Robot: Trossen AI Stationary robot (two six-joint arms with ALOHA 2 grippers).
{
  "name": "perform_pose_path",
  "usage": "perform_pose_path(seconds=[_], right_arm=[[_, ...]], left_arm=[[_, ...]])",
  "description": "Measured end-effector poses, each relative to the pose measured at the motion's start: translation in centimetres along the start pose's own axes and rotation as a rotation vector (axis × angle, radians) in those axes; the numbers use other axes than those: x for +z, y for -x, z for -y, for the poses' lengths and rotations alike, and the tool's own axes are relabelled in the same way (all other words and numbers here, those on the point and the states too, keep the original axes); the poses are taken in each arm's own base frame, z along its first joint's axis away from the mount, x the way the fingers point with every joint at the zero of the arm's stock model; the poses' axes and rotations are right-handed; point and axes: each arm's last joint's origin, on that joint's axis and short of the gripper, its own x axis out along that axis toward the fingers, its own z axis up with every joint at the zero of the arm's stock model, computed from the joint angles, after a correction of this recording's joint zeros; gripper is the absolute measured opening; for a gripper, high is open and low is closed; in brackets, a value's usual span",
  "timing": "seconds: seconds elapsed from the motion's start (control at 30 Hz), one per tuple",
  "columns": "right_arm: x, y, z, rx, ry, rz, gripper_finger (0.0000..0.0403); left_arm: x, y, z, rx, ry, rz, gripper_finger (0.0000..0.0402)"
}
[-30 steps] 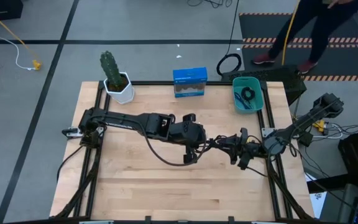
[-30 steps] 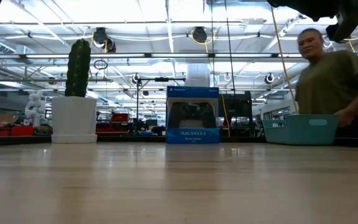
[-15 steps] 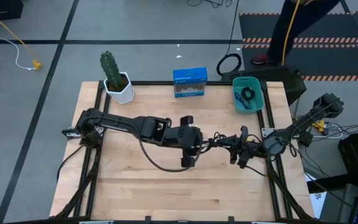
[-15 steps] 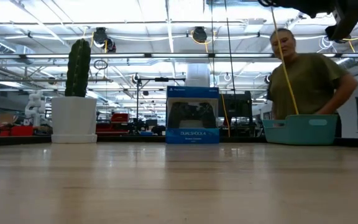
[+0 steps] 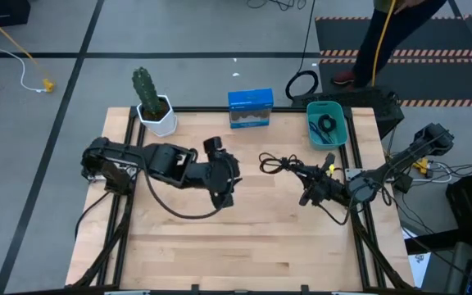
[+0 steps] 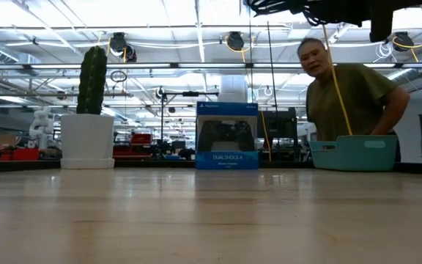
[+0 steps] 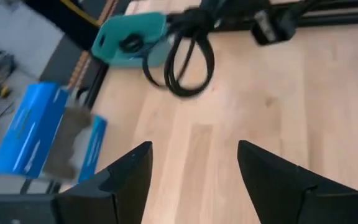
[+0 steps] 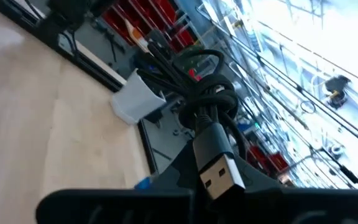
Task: Pick and place USB-C Cables
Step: Put the black USB cable into the blue bin
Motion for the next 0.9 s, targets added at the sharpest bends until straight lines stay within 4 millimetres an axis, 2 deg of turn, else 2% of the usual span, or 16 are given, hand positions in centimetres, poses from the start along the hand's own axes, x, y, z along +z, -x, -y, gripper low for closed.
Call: perform_pose_path(seconds=[0.1, 0.27, 0.43, 0.53, 0.77, 0.9], right_arm=[[0.4, -0.2, 0.4, -0.012, 0.005, -0.011, 0.0006], [1.7, -0.9, 1.8, -0.038, -0.012, -0.052, 0.0006], [3.6, -1.7, 4.3, -0.007, -0.15, -0.118, 0.0004], [4.0, -2.3, 6.0, 0.109, -0.277, -0.168, 0.0003], [2.6, -3.3, 9.7, 0.275, -0.516, -0.429, 0.0002], [1.2, -3.9, 11.7, 0.313, -0.569, -0.587, 0.0001]], left_arm=[[-1.0, -0.2, 0.4, 0.056, 0.009, -0.061, 0.0221], [-3.5, -2.9, 1.3, 0.135, 0.003, -0.151, 0.0198], [-5.4, -5.5, 1.5, 0.167, 0.032, -0.184, 0.0182], [-5.8, -6.3, 1.5, 0.174, 0.048, -0.189, 0.0175], [-5.8, -5.7, 1.6, 0.166, 0.051, -0.173, 0.0164], [-5.8, -5.3, 1.8, 0.159, 0.046, -0.16, 0.0163]])
